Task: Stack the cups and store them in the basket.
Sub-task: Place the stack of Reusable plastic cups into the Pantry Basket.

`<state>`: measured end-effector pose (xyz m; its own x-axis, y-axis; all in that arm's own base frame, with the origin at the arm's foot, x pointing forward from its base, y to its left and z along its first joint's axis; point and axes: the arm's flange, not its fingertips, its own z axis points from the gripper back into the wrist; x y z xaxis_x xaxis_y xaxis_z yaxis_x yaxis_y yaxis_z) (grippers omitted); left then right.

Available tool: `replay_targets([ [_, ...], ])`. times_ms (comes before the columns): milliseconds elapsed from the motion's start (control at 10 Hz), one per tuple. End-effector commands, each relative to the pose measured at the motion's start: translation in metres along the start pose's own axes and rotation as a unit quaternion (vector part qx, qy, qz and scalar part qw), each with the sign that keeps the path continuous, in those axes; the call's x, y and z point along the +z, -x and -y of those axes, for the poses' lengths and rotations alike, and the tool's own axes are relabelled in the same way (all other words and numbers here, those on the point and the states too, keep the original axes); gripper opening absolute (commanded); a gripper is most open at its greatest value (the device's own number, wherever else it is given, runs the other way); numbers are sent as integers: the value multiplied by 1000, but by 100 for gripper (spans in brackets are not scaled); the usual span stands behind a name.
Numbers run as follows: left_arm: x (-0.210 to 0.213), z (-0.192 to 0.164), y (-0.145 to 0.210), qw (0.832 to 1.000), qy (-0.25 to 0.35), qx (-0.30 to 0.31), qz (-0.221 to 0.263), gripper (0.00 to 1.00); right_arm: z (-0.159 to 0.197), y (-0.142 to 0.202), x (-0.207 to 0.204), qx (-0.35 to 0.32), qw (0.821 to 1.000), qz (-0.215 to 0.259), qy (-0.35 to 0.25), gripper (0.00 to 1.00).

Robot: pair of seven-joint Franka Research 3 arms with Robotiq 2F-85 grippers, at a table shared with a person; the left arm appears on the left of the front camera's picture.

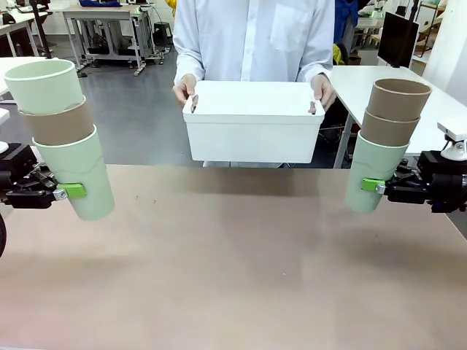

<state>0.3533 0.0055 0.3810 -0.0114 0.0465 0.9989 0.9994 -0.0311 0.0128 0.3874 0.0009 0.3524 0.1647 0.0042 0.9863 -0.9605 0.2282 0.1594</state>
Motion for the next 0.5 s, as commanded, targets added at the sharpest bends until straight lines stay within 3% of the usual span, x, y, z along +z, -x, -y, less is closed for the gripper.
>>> replay_targets([
  [0, -1, 1, -2, 1000, 3, -1, 3, 86, -1, -4, 0, 0, 1000, 1, 0, 86],
  [400, -1, 1, -2, 1000, 3, -1, 3, 86, -1, -4, 0, 0, 1000, 1, 0, 86],
])
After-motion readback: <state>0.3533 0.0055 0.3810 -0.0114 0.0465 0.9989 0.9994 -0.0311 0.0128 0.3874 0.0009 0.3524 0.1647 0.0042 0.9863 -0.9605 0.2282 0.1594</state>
